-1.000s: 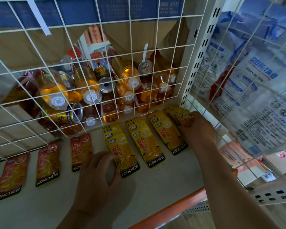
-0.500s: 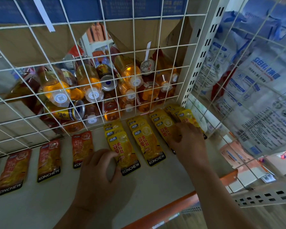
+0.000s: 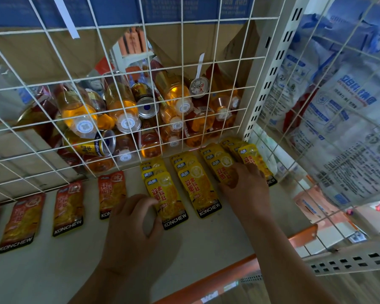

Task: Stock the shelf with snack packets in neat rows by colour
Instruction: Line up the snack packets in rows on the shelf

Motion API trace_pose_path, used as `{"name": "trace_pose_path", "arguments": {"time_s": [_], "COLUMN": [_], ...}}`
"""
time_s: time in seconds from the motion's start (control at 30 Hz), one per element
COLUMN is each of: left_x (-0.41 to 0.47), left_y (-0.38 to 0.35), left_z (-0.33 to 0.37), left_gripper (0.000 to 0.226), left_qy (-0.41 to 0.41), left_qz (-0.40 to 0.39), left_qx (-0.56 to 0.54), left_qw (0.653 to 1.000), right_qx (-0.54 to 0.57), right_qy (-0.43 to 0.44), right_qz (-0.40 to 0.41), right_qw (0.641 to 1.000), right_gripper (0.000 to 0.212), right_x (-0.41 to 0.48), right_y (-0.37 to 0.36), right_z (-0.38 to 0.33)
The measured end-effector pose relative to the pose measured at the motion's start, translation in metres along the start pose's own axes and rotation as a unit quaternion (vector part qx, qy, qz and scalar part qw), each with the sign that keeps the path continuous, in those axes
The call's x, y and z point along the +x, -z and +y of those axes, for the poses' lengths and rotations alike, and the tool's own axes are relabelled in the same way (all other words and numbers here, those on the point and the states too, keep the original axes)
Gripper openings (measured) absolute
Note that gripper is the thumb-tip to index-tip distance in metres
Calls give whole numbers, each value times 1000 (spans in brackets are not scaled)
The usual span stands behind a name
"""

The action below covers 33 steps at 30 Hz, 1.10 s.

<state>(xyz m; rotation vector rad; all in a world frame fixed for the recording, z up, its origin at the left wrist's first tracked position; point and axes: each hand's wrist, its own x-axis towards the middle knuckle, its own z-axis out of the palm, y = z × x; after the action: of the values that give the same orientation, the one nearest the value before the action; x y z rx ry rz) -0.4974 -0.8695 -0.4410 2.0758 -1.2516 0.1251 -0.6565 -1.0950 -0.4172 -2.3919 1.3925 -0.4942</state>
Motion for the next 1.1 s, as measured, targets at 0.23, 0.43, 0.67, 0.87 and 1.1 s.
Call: {"name": "trace_pose_path", "arguments": {"time_s": [0.23,0.43,0.67,0.87,1.1], "left_x": [-1,-2,-5,-6,-31], "left_y": [-2,-4,-1,8,71], "left_z": [-3,-4,-1,3,-10], "left_gripper": [33,39,40,44,49], "left_qy": [3,6,7,39,47], "left_qz": [2,-11,-14,-16,34], "left_qx": [5,18,30,3,25], "left_qw": [1000,1000,999,999,998], "right_qx": [4,25,44,63,79], "right_qy": [-1,29,163,181,207], "right_qz": [6,24,67,36,40], "right_qw": [1000,999,983,981,974], "right_gripper": [59,51,31,32,31], "right_x": [1,-6,-42,-67,-99], "right_y": [1,3,-12,-15,-7], "right_z": [1,-1,-30,-69,-122]}}
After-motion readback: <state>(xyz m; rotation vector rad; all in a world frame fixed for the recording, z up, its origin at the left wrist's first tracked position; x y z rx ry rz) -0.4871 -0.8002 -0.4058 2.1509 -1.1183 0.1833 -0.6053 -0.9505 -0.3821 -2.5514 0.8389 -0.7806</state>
